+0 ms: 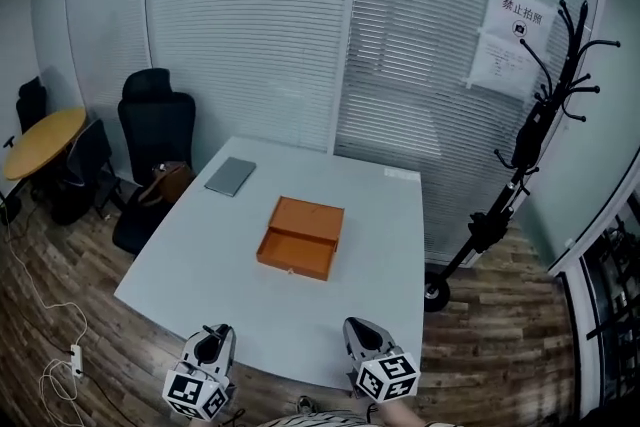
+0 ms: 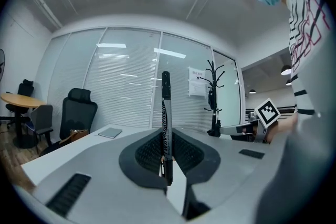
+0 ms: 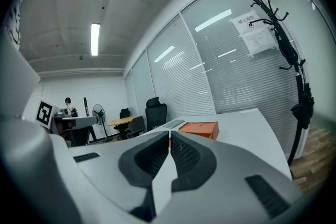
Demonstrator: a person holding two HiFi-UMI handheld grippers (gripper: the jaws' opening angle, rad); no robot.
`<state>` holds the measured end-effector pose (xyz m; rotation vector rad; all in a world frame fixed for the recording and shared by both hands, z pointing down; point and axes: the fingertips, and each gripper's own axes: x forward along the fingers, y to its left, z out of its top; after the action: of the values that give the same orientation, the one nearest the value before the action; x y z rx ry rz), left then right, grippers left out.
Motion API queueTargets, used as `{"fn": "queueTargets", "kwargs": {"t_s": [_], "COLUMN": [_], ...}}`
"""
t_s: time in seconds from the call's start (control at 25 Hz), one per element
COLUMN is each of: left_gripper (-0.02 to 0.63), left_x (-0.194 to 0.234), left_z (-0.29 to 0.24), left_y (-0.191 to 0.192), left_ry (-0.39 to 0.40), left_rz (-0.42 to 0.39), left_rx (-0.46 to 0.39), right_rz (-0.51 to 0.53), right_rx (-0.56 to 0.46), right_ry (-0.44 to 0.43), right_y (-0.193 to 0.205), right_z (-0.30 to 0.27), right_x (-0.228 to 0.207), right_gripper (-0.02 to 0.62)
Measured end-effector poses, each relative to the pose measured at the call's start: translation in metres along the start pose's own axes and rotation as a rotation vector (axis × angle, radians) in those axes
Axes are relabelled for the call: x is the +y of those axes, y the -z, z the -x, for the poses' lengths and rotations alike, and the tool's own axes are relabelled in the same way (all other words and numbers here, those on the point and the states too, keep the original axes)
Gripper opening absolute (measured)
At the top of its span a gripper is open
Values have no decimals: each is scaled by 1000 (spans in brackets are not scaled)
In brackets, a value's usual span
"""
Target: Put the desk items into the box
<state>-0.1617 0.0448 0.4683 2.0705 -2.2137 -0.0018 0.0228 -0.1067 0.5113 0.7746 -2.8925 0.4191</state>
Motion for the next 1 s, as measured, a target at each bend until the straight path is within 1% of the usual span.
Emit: {"fn": "queueTargets", "kwargs": {"t_s": [0.16, 0.32, 0.48, 0.64, 0.8, 1.0], "left_gripper": [21, 21, 21, 21, 21, 21], "left_x": [-1, 5, 17, 29, 38, 49], "left_z": [-42, -74, -110, -145, -178, -211], "left_y": [-2, -6, -8, -13, -23, -31], "left_ry": [45, 91, 153, 236, 329, 422], "left_rz": [-19, -43, -42, -47, -85, -150], "left_rx": [6, 21, 33, 45, 54, 56], "right_rz": [-2, -16, -32, -54, -83, -101], "right_rx": [1, -6, -3, -14, -39, -63], "right_ry": [27, 62, 131, 195, 257, 331], "right_y": [-5, -11, -13, -17, -23, -25], "right_z": [-12, -24, -33, -45, -59, -72], "right_x": [-26, -43, -56, -57, -57, -56], "right_gripper": [26, 26, 26, 26, 26, 26]}}
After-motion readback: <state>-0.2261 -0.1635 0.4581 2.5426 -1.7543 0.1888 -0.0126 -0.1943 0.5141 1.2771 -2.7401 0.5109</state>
